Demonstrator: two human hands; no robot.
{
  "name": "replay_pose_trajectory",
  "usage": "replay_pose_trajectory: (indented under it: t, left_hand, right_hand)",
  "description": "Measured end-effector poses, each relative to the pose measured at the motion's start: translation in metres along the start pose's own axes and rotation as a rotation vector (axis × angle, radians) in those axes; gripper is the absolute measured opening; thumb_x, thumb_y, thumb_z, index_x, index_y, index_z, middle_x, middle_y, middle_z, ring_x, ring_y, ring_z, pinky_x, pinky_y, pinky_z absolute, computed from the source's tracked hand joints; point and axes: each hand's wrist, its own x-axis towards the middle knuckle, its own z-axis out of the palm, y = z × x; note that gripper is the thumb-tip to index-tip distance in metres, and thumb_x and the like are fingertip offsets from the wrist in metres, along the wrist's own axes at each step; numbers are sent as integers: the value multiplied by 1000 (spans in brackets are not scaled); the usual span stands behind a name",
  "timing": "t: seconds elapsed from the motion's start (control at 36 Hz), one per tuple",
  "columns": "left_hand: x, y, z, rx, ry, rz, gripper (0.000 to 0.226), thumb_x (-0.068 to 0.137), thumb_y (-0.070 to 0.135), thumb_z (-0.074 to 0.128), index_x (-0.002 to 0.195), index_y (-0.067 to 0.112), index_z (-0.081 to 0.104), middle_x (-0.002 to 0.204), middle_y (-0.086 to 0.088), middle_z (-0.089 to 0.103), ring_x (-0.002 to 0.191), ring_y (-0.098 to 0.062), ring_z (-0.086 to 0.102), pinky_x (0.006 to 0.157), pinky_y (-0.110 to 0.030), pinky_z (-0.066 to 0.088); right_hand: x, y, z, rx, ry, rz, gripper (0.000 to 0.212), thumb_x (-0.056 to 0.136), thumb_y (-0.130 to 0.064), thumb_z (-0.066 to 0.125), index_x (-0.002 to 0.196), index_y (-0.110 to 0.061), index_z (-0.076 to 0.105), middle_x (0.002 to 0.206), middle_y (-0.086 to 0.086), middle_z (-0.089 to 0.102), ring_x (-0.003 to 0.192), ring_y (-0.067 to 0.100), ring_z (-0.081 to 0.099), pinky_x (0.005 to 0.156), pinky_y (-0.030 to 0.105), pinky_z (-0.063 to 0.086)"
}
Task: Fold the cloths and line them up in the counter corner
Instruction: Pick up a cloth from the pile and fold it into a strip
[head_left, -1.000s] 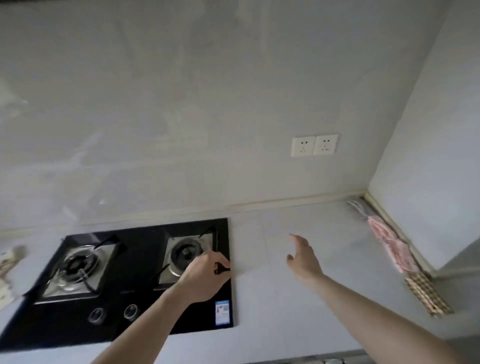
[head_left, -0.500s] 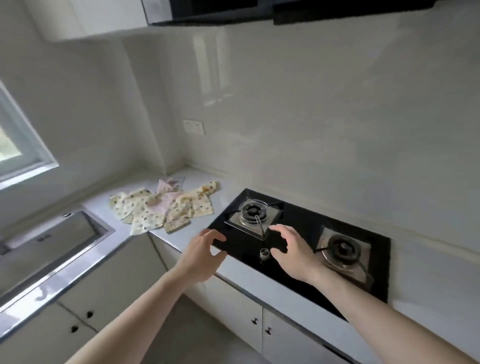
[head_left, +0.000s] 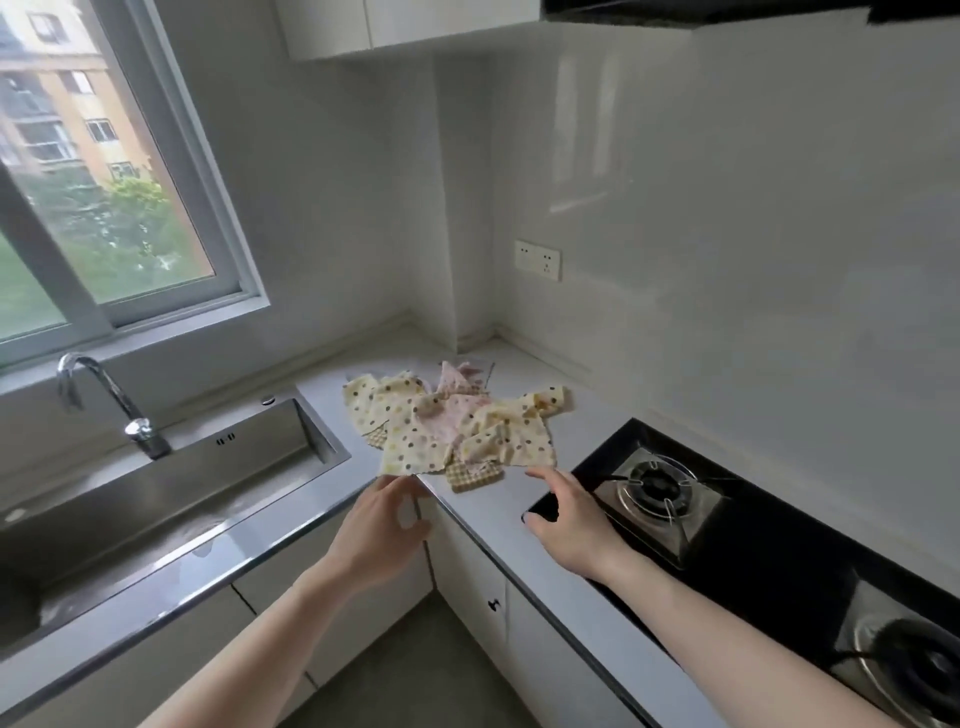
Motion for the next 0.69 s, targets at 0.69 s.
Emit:
replay_pose_trajectory:
  t: [0.69]
  left_hand:
    - [324,-93,79,201,-399,338,31,91,29,64,122,32,61,139,5,48,123,-19,51,98,-30,43]
  right_hand:
    - [199,62,75,-38,227,398,54,96,-16,56,147,-28,40,150,-15,34,141,5,34,114,17,23]
